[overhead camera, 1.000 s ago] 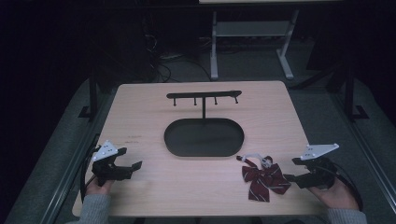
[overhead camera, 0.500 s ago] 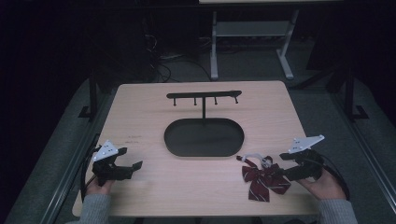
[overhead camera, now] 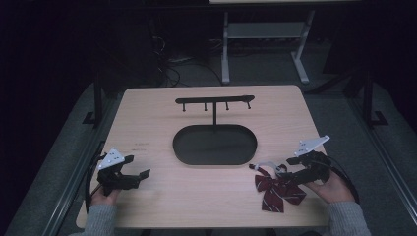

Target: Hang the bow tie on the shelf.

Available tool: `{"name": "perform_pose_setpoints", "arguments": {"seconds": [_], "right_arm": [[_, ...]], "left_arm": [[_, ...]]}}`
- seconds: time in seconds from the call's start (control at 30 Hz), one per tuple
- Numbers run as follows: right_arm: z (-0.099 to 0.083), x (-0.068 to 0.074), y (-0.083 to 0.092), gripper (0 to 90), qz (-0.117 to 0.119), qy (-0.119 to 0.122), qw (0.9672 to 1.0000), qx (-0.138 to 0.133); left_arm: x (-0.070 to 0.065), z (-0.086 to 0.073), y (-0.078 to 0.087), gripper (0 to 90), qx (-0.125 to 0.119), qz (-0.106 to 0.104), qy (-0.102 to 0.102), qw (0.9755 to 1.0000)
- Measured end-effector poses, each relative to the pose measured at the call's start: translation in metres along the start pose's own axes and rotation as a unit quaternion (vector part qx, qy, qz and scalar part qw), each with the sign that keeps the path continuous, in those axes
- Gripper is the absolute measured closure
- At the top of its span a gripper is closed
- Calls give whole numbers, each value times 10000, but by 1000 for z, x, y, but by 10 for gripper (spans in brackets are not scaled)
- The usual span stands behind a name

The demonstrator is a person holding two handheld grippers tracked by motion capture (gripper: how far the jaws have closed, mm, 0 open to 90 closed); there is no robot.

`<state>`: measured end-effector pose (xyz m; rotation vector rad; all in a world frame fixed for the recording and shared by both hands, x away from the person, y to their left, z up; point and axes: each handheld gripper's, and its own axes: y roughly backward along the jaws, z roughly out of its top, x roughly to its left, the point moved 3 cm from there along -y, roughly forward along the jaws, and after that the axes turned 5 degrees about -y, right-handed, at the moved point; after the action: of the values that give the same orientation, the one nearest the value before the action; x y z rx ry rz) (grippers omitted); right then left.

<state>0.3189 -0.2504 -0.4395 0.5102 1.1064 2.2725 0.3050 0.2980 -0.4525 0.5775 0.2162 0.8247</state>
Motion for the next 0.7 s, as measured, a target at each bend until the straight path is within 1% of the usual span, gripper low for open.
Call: {"name": "perform_pose_setpoints", "arguments": {"seconds": [0.17, 0.27, 0.37, 0.57, 0.7], "right_arm": [[9, -2, -6, 400, 45, 33, 9999, 93], [12, -2, -8, 405, 69, 56, 9999, 81], [18, -3, -12, 405, 87, 91, 9998, 177], [26, -6, -14, 406, 77, 162, 9995, 242], [28, -6, -18, 409, 68, 183, 9995, 261]], "left_arm": [[1, 0, 1, 130, 19, 4, -10, 10000], [1, 0, 1, 130, 9, 5, -13, 10000], [1, 0, 1, 131, 10, 3, -13, 10000], [1, 0, 1, 131, 7, 4, -13, 10000], [1, 0, 1, 130, 2, 0, -18, 10000]]}}
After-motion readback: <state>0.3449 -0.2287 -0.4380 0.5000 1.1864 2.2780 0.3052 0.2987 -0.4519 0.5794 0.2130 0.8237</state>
